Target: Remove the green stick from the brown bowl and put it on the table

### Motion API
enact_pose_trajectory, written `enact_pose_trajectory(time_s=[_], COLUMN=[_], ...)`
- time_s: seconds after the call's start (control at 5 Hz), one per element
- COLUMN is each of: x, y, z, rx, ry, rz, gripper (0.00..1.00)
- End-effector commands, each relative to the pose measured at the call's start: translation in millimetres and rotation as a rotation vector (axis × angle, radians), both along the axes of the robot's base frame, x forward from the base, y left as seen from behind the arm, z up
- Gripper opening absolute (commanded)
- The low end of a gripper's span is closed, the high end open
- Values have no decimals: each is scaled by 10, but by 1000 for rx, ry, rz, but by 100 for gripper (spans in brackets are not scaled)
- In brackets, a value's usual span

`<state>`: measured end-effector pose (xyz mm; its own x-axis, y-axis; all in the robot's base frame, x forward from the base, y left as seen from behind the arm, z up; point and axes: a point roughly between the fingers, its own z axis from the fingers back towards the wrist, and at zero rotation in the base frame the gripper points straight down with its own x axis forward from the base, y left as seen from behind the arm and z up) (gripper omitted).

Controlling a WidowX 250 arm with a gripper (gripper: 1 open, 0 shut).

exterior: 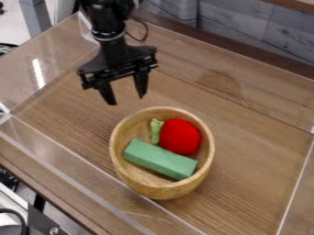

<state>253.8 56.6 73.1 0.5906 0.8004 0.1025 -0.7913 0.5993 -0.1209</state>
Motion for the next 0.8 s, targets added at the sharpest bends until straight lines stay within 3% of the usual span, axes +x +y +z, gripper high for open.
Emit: enact_pose_trajectory(time_s=[0.0,0.4,0.6], x=[-105,-85,-141], y=[-138,-492,-602], z=[72,88,53], rx=[6,5,-2], ry=[-23,5,24], rz=[173,261,320], gripper=[0,0,0])
